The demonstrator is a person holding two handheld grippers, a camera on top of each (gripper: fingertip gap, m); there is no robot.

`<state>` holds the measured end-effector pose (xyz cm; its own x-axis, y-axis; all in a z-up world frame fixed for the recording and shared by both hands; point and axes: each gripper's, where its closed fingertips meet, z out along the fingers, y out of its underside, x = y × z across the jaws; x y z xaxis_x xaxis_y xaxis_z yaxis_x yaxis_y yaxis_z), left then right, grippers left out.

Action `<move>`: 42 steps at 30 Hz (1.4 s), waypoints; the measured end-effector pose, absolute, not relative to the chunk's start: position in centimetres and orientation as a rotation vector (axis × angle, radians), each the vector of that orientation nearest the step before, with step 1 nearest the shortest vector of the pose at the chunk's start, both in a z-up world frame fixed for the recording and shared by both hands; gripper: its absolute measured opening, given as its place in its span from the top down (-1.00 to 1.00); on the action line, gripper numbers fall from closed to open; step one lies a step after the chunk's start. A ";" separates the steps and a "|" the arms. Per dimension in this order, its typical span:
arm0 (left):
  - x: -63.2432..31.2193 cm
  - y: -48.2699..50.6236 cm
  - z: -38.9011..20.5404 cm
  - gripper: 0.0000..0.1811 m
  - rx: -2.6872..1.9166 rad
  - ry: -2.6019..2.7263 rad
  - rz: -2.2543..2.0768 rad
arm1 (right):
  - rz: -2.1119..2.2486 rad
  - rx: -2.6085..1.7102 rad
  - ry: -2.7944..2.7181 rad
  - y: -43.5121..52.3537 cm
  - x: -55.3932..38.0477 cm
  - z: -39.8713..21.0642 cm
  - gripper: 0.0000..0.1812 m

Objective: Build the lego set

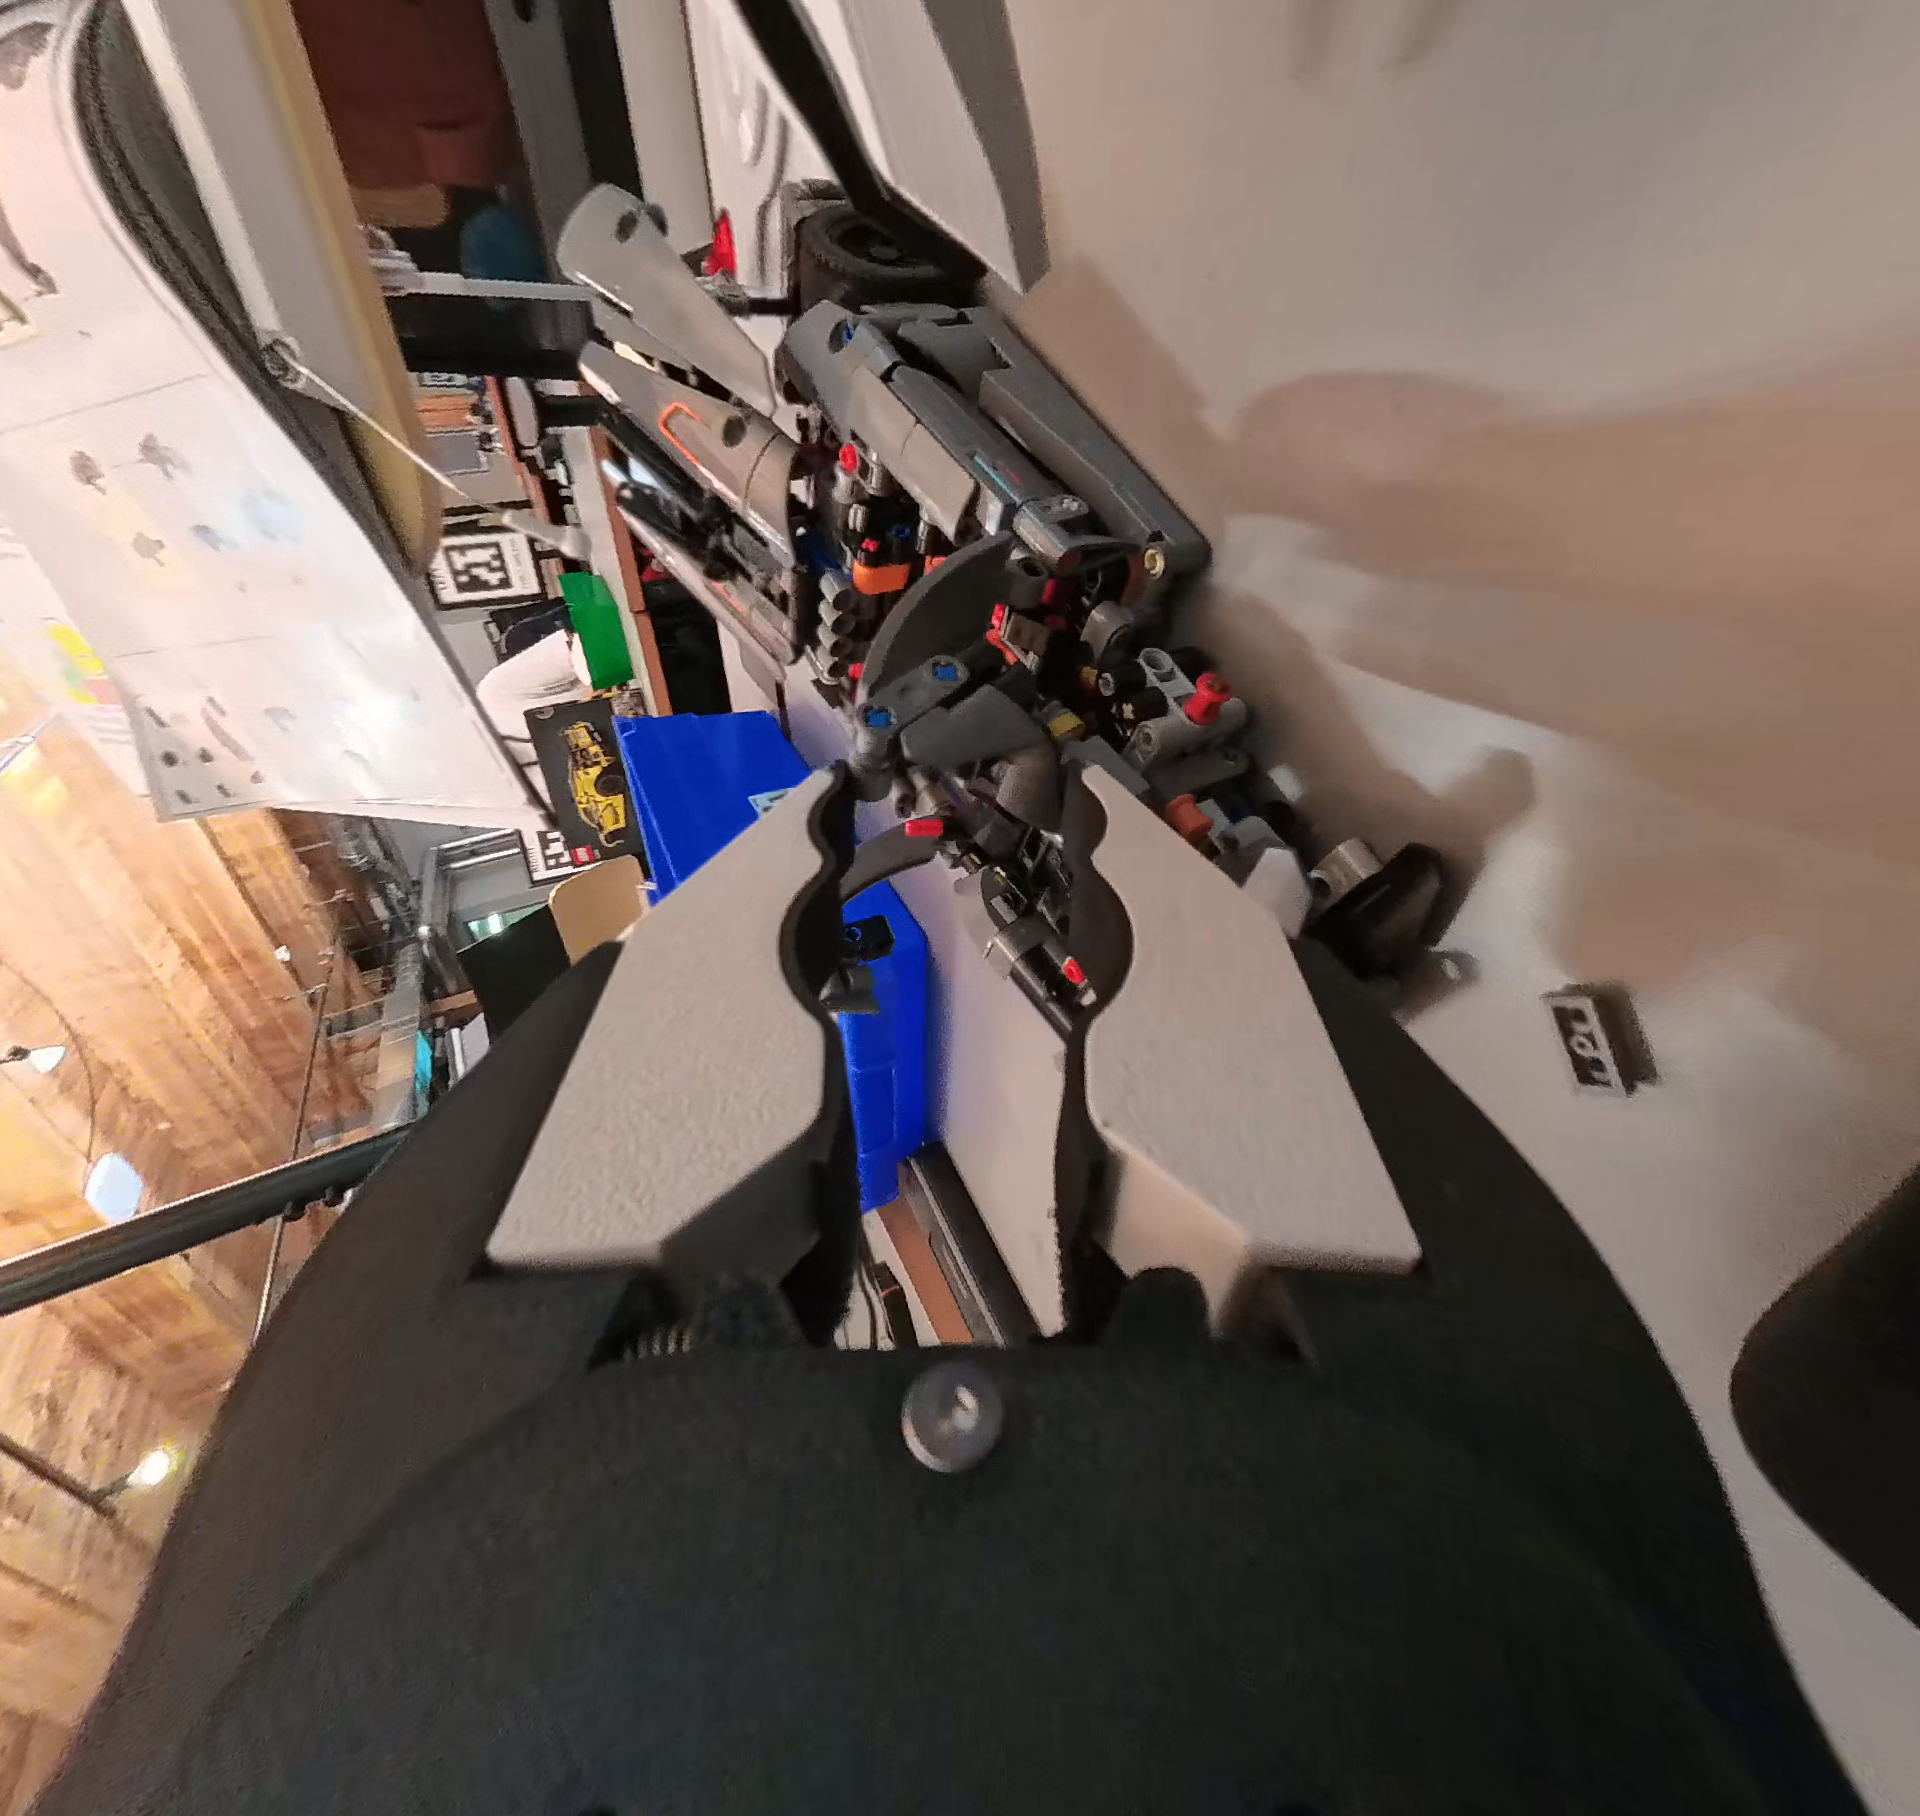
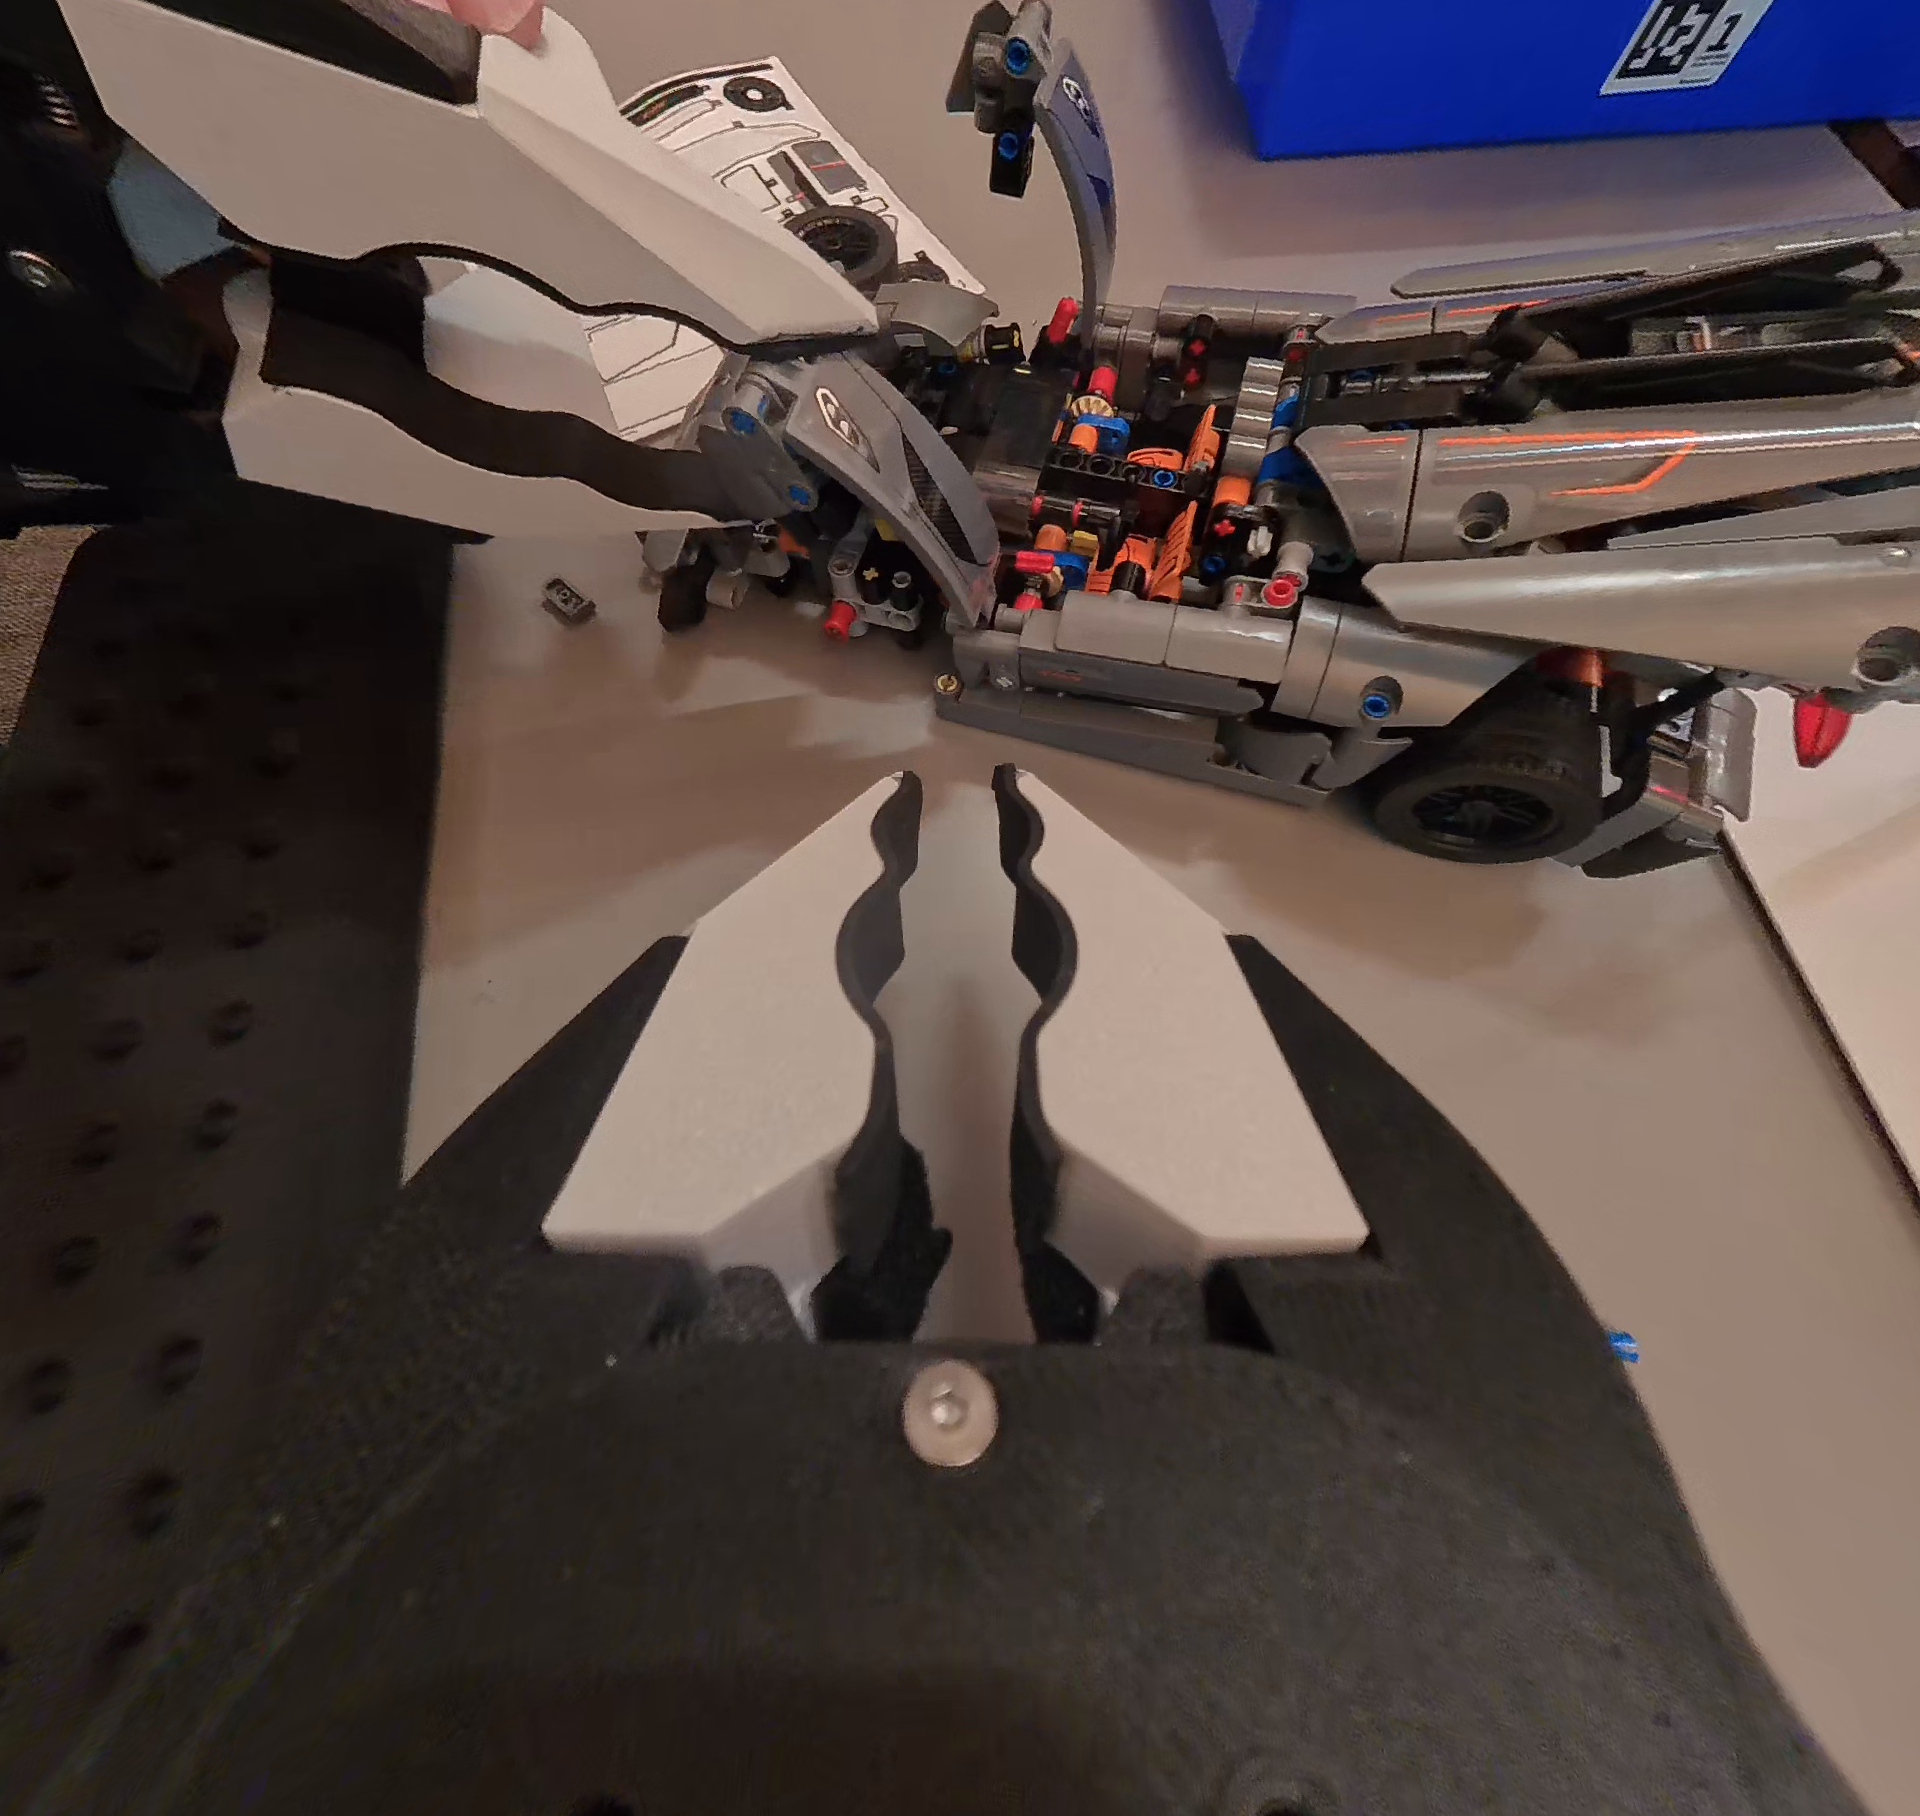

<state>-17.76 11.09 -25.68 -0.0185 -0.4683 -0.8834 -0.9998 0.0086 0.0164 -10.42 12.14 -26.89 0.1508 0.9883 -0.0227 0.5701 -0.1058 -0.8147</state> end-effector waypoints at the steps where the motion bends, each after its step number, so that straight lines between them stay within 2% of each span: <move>1: -17.8 11.0 -25.7 0.59 -1.557 1.593 0.940 | 0.797 -1.762 -1.498 12.1 -10.4 -26.9 0.86; 23: -16.3 8.9 -27.1 0.55 -1.834 1.695 0.742 | 0.799 -1.758 -1.512 11.9 -10.4 -26.9 0.86; 26: -15.1 8.5 -27.9 0.65 -1.914 1.682 0.642 | 0.802 -1.753 -1.522 11.8 -10.4 -27.0 0.86; 29: -15.4 9.4 -27.4 0.48 -1.872 1.633 0.695 | 0.809 -1.747 -1.519 11.8 -10.2 -26.9 0.86; 37: -21.0 7.9 -26.2 0.46 -1.974 1.343 0.534 | 0.953 -1.725 -1.534 10.0 -10.7 -26.1 0.81; 42: -23.7 7.3 -28.0 0.43 -2.049 1.191 0.313 | 0.942 -1.779 -1.599 8.5 -11.4 -27.6 0.65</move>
